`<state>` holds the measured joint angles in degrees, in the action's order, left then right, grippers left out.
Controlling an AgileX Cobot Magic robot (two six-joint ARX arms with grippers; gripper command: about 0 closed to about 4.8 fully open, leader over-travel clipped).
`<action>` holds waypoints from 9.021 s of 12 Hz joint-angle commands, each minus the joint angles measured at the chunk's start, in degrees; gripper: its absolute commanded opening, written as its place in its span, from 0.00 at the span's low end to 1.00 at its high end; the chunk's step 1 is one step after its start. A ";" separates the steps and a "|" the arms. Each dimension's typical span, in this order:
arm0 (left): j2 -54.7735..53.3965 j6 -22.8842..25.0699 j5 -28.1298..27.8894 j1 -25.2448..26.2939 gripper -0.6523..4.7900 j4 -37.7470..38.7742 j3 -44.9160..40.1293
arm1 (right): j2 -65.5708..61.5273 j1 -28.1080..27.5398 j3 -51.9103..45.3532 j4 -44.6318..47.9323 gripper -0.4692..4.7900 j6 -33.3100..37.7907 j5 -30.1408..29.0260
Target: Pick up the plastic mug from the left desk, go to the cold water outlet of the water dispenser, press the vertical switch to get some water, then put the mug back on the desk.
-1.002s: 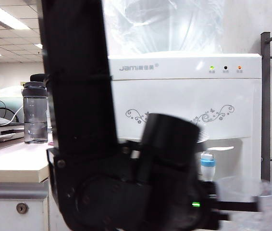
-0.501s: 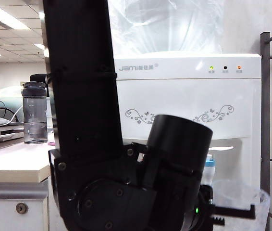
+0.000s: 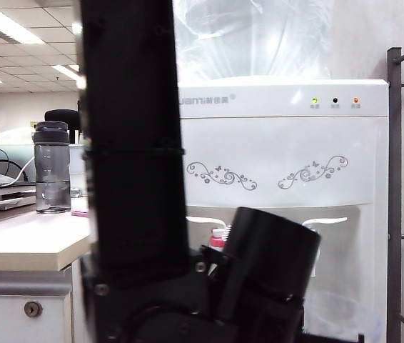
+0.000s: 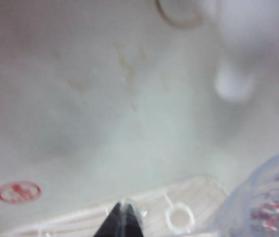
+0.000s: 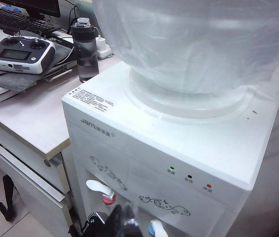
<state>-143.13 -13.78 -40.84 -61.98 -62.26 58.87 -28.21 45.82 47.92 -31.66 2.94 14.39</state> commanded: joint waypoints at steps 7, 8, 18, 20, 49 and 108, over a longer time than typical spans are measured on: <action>-1.25 -2.75 -2.01 -0.07 0.11 -1.38 2.82 | 2.45 0.02 0.20 0.52 0.09 -0.13 0.26; -1.25 -2.78 -2.01 -0.07 0.11 -1.38 2.82 | 2.47 0.02 0.20 0.52 0.09 -0.13 0.26; -1.25 -3.69 -1.99 0.00 0.11 0.20 2.84 | 2.47 0.00 0.20 0.52 0.09 -0.13 0.28; -1.25 -4.33 -2.34 0.02 0.11 0.11 2.84 | 2.47 0.00 0.20 0.52 0.09 -0.13 0.28; -1.22 -4.15 -5.70 -0.09 0.11 -2.54 3.19 | 2.38 -0.04 0.11 0.50 0.09 -0.15 1.18; -2.25 -5.75 -7.82 2.51 0.11 -0.22 5.38 | 2.38 -0.15 -0.11 -7.58 0.09 -0.15 2.45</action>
<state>-145.77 -19.16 -48.16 -59.42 -60.51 63.92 -25.80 45.67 47.57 -39.88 2.94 16.75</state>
